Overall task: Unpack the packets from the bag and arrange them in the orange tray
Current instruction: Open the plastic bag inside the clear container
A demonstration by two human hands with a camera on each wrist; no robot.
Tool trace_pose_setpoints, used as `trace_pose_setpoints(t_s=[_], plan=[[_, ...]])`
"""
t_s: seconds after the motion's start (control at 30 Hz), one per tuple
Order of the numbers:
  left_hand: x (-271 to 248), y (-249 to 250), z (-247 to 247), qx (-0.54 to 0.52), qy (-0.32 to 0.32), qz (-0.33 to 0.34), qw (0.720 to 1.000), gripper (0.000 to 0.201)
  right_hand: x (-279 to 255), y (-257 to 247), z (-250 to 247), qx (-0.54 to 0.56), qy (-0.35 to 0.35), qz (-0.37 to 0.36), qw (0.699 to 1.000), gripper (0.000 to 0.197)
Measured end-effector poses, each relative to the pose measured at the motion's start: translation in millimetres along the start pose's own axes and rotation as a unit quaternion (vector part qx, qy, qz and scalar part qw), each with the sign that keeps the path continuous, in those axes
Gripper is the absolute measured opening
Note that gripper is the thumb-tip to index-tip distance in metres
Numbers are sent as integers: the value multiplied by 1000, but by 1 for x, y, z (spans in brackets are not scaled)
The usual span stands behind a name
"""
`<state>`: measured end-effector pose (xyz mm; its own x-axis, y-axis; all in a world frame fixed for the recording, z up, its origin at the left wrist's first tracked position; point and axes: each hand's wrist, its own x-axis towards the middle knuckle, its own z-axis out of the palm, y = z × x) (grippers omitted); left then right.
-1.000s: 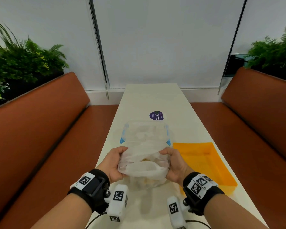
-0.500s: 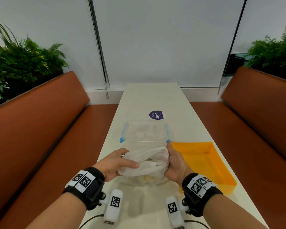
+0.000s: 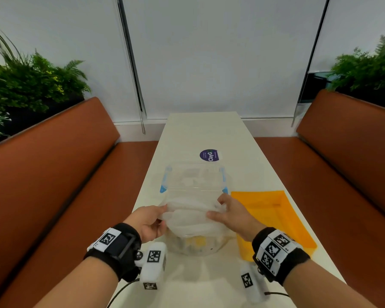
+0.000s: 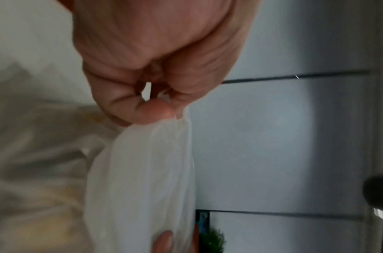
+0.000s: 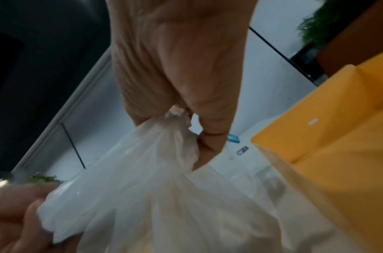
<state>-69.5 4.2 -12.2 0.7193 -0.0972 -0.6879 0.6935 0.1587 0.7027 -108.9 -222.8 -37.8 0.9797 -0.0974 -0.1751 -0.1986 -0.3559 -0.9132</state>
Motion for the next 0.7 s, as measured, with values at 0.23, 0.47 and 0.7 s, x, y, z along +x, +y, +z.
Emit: trace_pose_setpoints(t_s=[0.23, 0.47, 0.7], plan=[[2, 7, 1, -95, -47, -9, 994, 17, -6, 5, -4, 156, -49, 81, 983, 22], [4, 0, 6, -40, -56, 11, 998, 39, -2, 3, 5, 507, 32, 110, 854, 15], [-2, -2, 8, -16, -57, 19, 998, 42, 0, -6, 5, 465, -72, 164, 867, 45]])
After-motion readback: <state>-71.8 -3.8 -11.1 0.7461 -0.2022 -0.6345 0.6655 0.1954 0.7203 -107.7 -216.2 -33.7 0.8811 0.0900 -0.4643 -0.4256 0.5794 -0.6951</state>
